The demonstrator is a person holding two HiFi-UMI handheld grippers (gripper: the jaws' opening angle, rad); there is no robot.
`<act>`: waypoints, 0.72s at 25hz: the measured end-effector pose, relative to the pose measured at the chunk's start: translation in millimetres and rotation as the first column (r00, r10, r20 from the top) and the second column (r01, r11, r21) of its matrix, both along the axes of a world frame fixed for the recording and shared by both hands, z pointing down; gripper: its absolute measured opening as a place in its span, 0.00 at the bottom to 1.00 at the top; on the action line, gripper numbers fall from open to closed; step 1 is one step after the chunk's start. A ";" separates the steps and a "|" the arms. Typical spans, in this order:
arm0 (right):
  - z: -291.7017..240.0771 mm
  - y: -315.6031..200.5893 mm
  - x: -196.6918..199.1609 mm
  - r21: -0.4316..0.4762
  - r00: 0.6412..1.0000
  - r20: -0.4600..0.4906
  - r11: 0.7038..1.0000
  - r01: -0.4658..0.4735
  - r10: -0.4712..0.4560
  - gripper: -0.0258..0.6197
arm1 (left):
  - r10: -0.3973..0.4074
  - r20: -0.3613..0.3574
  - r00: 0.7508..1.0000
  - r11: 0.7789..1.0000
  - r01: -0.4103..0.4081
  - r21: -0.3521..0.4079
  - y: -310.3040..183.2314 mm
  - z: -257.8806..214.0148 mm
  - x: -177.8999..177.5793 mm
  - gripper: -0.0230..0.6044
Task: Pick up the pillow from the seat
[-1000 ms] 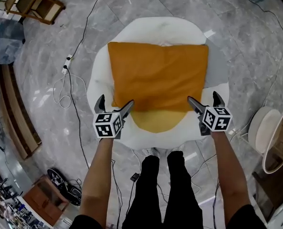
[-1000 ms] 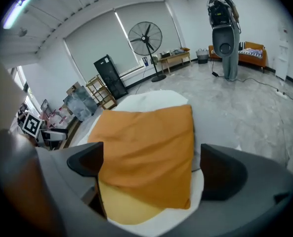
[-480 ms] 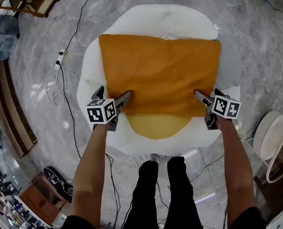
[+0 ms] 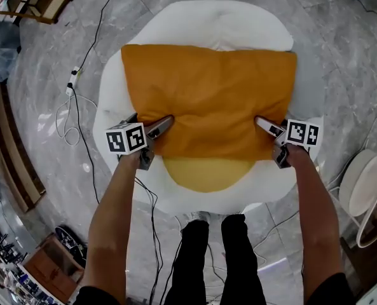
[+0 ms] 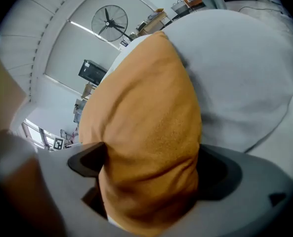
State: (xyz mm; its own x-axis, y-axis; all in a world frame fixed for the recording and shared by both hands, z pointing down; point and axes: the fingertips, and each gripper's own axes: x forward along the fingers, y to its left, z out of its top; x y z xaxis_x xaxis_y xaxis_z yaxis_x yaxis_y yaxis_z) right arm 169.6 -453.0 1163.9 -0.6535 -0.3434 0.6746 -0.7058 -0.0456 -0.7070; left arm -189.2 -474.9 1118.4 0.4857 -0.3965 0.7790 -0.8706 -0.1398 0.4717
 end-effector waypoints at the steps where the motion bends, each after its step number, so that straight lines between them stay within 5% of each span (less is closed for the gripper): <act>1: 1.5 -0.6 -1.5 -0.001 1.000 0.001 1.000 0.004 -0.004 0.92 | 0.009 0.001 1.000 1.000 -0.009 0.003 -1.6 1.5 2.2 0.97; 4: -0.6 0.1 -6.9 -0.006 1.000 -0.012 1.000 0.022 -0.022 0.81 | 0.027 0.027 0.999 0.999 -0.027 0.026 -2.3 -0.7 8.1 0.82; 9: -22.4 7.2 -13.5 0.021 0.991 -0.097 0.996 0.091 -0.088 0.47 | 0.060 0.053 0.997 0.996 -0.064 0.067 6.4 -20.8 21.2 0.52; 13: -51.3 15.4 -16.9 0.062 0.980 -0.167 0.991 0.122 -0.110 0.34 | 0.043 0.073 0.996 0.995 -0.050 0.090 16.0 -45.4 24.7 0.44; 18: -110.5 16.7 -9.9 0.146 0.973 -0.211 0.981 0.124 -0.091 0.33 | 0.029 0.061 0.998 0.989 -0.037 0.144 26.8 -97.6 26.0 0.44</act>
State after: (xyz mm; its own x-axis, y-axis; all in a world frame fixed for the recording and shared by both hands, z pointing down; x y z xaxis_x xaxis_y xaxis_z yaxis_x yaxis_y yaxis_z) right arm 159.7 -436.3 1053.4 -0.5474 -0.3912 0.7398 -0.8297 0.1387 -0.5407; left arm -163.2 -448.1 1020.8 0.4553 -0.4917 0.7423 -0.8901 -0.2319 0.3924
